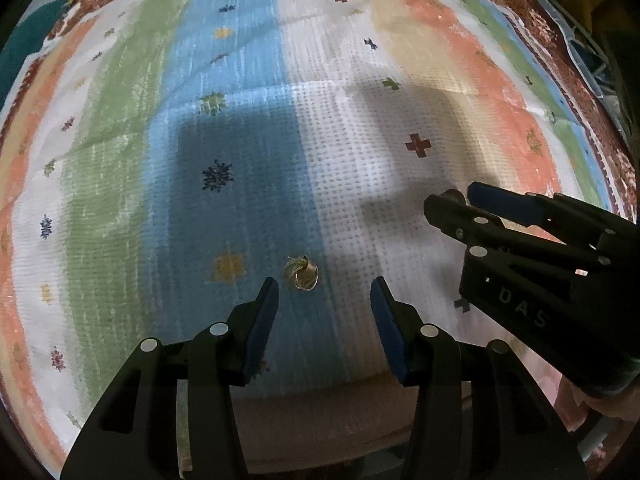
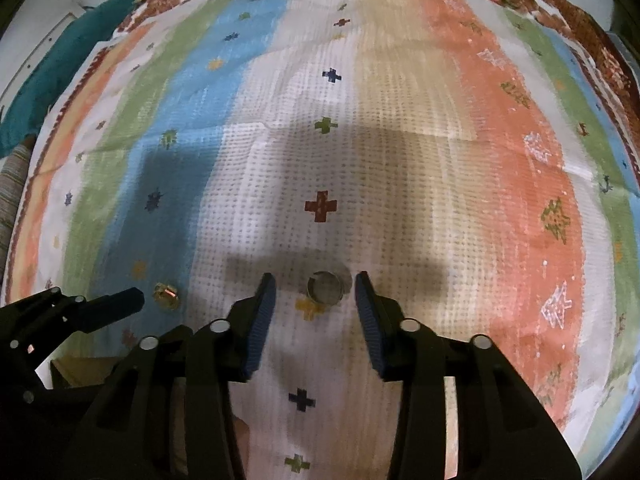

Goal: Organize jewelry
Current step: 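Move both open tools toward the silver ring and the gold charm on the cloth, then grasp the silver ring with the right tool while the left tool grasps the gold charm, then carry the ring to the tin and open the right tool while the left tool drops the charm in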

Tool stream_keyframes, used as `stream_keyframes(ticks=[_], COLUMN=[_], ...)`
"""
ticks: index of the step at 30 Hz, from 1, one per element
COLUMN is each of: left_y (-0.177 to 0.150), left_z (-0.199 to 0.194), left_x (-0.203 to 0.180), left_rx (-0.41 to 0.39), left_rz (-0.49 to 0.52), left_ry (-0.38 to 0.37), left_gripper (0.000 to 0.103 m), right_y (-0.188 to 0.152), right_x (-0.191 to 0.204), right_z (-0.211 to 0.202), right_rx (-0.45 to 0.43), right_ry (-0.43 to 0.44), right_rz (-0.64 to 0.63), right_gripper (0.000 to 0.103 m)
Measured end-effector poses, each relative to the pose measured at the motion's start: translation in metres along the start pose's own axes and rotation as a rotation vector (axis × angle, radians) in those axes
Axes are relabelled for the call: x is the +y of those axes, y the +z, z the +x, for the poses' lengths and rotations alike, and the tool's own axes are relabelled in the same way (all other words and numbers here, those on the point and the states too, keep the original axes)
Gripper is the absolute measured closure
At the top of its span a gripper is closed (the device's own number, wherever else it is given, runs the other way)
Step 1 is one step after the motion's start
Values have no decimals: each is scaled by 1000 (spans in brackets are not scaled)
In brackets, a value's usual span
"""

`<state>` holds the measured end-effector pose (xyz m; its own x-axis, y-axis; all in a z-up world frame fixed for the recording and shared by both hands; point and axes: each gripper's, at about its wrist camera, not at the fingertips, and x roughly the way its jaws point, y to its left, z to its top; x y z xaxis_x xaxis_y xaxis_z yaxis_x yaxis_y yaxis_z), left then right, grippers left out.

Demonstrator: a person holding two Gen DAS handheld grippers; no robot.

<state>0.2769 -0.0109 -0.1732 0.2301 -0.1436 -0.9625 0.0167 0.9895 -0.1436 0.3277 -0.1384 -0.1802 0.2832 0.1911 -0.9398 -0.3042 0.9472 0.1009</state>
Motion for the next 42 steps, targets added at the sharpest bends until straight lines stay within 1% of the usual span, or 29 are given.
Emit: stream_keyframes(ticks=[4, 8, 13, 15, 17, 19, 23, 30, 39, 42], left_y=[4, 8, 13, 16, 19, 20, 22, 16, 6, -1], left_z=[5, 12, 17, 19, 21, 22, 20, 5, -33, -48], left_x=[2, 5, 8, 7, 4, 4, 7, 15, 14, 14], left_rx=[7, 21, 15, 10, 6, 1, -1, -21, -84, -108], left_rz=[-7, -15, -16, -14, -6, 6, -1, -16, -35, -28], left_ry=[7, 9, 19, 25, 33, 33, 28, 13, -20, -11], left_gripper=[59, 66, 76, 83, 86, 86, 87, 88, 88, 88], right_y=[2, 5, 5, 5, 5, 5, 3, 4, -7, -12], right_x=[1, 0, -1, -1, -1, 0, 1, -1, 6, 12], right_z=[7, 10, 11, 11, 11, 12, 9, -4, -36, -51], right_rx=[8, 5, 5, 7, 6, 7, 4, -19, -69, -95], right_ry=[-1, -5, -17, -24, -29, -34, -44, -32, -9, -5], right_rz=[-6, -6, -5, -11, -15, -19, -22, -10, -33, -50], right_gripper=[67, 71, 79, 82, 82, 83, 83, 83, 83, 83])
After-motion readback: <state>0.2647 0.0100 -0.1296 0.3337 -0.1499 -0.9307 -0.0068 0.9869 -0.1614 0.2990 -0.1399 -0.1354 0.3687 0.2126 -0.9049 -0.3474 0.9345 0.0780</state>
